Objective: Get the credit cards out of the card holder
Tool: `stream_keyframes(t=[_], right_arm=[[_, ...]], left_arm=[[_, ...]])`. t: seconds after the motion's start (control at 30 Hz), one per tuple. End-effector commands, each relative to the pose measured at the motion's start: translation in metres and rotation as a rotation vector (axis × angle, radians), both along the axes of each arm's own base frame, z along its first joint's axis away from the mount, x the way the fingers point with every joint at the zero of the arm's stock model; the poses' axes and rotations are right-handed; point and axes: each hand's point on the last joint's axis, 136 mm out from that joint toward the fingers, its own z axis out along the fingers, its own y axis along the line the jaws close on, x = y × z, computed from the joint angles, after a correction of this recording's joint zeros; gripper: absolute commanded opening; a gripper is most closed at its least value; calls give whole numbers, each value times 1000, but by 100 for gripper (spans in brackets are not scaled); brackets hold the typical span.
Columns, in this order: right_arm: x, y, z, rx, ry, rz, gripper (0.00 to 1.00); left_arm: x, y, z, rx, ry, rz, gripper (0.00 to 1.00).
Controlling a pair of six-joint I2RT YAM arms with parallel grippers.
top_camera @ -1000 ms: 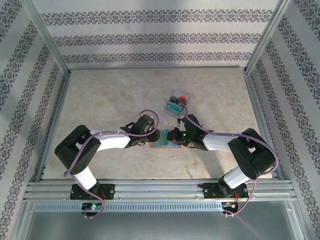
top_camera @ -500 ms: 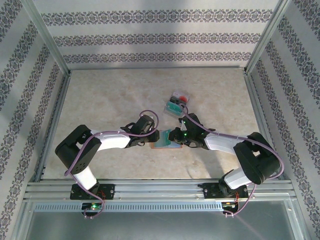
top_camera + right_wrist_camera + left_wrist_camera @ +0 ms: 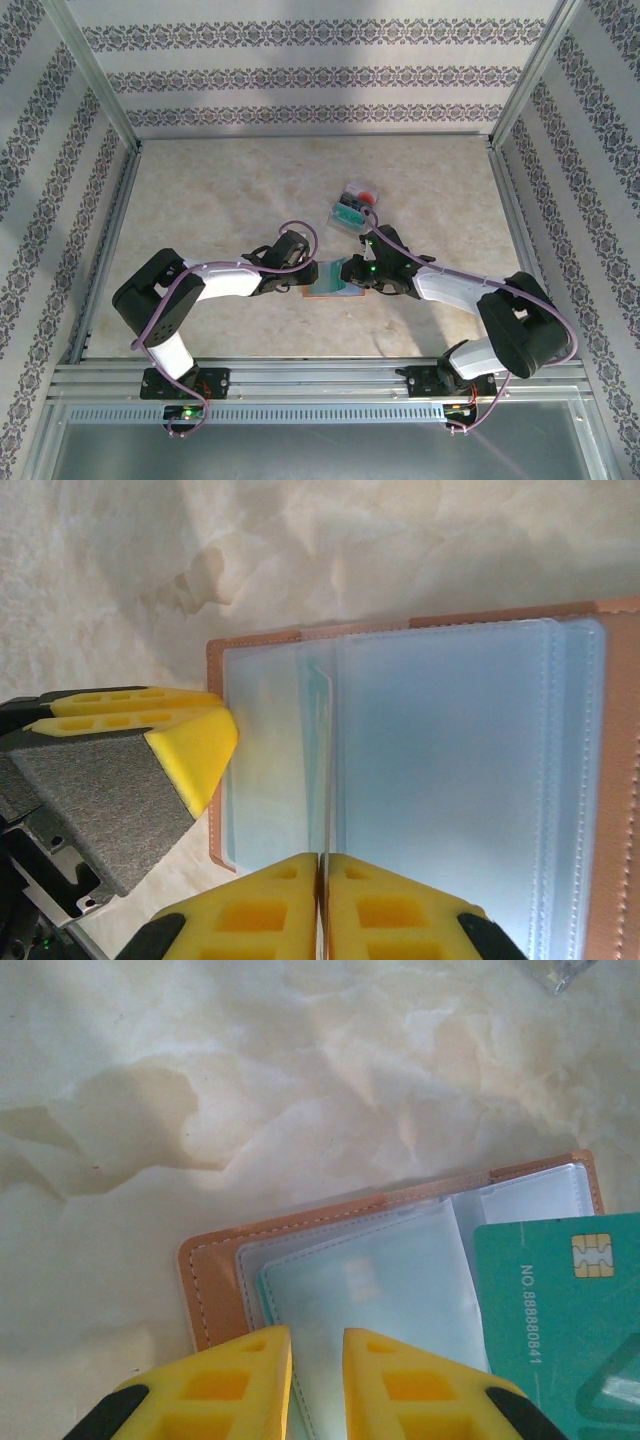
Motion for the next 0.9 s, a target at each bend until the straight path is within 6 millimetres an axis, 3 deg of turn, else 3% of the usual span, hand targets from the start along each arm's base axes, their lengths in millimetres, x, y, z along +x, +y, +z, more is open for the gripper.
stream_keyframes(t=[0.0, 0.33, 0.6, 0.87], right_arm=[[5, -6, 9, -46, -37, 2, 12], [7, -16, 26, -103, -85, 12, 11], [9, -25, 40, -163, -123, 21, 11], [13, -31, 47, -192, -144, 26, 11]], left_arm=[[-2, 13, -12, 29, 33, 32, 22], [1, 16, -5, 30, 15, 29, 26], [8, 9, 13, 15, -16, 0, 35], [11, 23, 39, 52, -78, 10, 53]])
